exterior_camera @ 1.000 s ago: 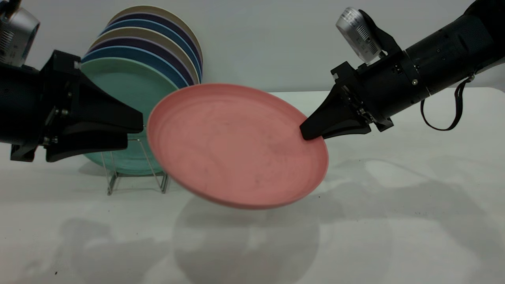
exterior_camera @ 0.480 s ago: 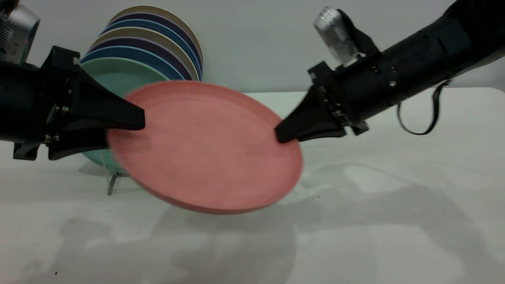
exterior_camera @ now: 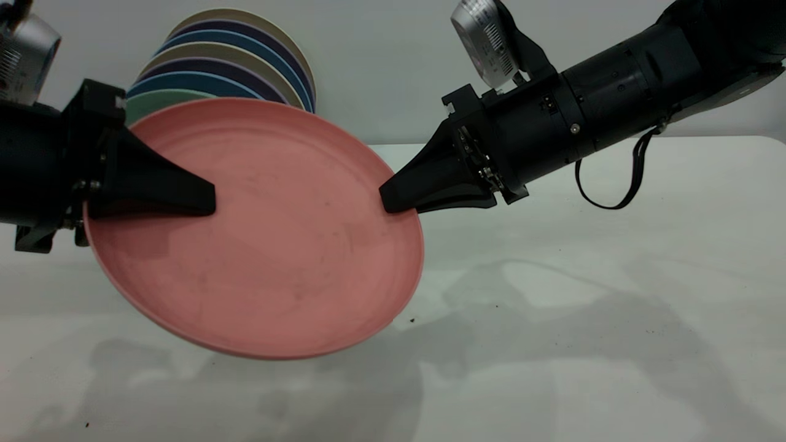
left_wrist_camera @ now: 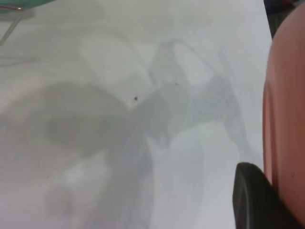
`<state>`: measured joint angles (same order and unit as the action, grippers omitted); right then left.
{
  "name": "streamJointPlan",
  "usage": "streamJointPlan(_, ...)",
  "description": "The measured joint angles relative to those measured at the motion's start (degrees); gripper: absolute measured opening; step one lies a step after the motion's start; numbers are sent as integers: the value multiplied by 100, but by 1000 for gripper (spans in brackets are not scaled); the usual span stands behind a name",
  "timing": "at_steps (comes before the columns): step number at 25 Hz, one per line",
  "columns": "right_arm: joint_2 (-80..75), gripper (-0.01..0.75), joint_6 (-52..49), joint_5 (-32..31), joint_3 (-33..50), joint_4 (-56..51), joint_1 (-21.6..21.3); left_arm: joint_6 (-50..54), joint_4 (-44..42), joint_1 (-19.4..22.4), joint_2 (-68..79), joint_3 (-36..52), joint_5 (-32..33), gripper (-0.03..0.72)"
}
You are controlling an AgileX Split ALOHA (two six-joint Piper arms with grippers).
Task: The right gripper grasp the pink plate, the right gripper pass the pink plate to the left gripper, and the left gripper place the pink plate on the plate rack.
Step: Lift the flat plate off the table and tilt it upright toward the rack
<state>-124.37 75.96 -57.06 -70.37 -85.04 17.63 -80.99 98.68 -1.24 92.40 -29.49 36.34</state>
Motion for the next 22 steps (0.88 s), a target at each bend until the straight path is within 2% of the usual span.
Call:
streamJointPlan(3, 0, 134, 4, 0, 0, 71, 4, -5, -40, 0, 0, 0, 14, 120)
streamJointPlan(6, 0, 284, 6, -7, 0, 178, -70, -17, -136, 0, 0, 0, 3, 120)
streamJointPlan(9, 0, 449, -21, -55, 0, 198, -326, -32, -326, 0, 0, 0, -134, 120)
streamJointPlan(12, 0, 547, -87, -231, 0, 301, -722, -39, -445, 0, 0, 0, -409, 120)
streamJointPlan(17, 0, 577, -125, -807, 0, 629, -1379, -46, -458, 0, 0, 0, -672, 120)
streamJointPlan(20, 46, 565, -193, -849, 0, 979, -1722, -46, -480, 0, 0, 0, -672, 120)
streamJointPlan(22, 169, 552, -533, -655, 0, 1472, -1856, -46, -591, 0, 0, 0, -672, 120)
